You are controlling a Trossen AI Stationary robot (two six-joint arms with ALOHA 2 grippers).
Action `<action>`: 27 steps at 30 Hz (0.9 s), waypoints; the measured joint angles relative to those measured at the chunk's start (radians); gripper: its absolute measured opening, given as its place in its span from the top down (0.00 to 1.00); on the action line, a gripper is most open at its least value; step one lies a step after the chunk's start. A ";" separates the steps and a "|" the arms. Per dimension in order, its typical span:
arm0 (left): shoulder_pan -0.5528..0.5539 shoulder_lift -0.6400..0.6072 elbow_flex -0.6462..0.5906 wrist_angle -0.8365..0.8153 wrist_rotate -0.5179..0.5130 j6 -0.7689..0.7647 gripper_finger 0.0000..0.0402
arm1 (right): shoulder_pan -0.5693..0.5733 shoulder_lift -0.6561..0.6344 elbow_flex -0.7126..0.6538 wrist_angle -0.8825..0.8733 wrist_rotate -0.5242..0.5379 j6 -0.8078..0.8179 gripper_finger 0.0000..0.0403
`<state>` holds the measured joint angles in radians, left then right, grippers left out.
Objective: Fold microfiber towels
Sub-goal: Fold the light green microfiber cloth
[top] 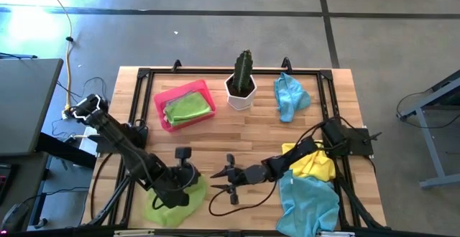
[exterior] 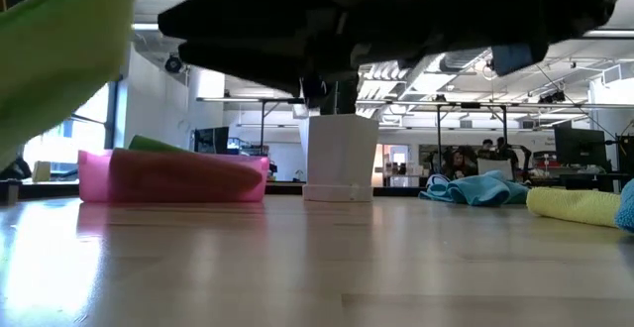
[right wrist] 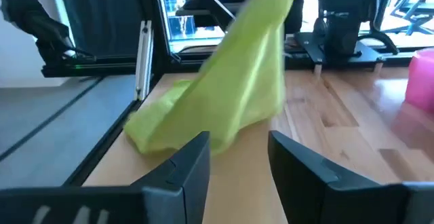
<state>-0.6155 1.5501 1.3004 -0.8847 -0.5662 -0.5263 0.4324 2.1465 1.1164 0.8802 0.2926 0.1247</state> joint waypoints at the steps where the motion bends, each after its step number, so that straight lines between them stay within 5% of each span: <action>1: 0.009 0.000 0.023 -0.024 0.000 0.014 1.00 | 0.000 0.009 0.000 0.010 0.000 0.006 0.65; 10: 0.099 0.000 0.165 -0.160 0.001 0.123 1.00 | 0.021 0.040 0.000 0.033 -0.019 0.058 0.65; 27: 0.179 -0.001 0.355 -0.245 -0.045 0.145 1.00 | 0.046 0.041 -0.001 -0.069 0.140 0.236 0.65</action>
<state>-0.4367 1.5494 1.6549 -1.1294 -0.6111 -0.3813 0.4782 2.1876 1.1156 0.8117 0.4329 0.3607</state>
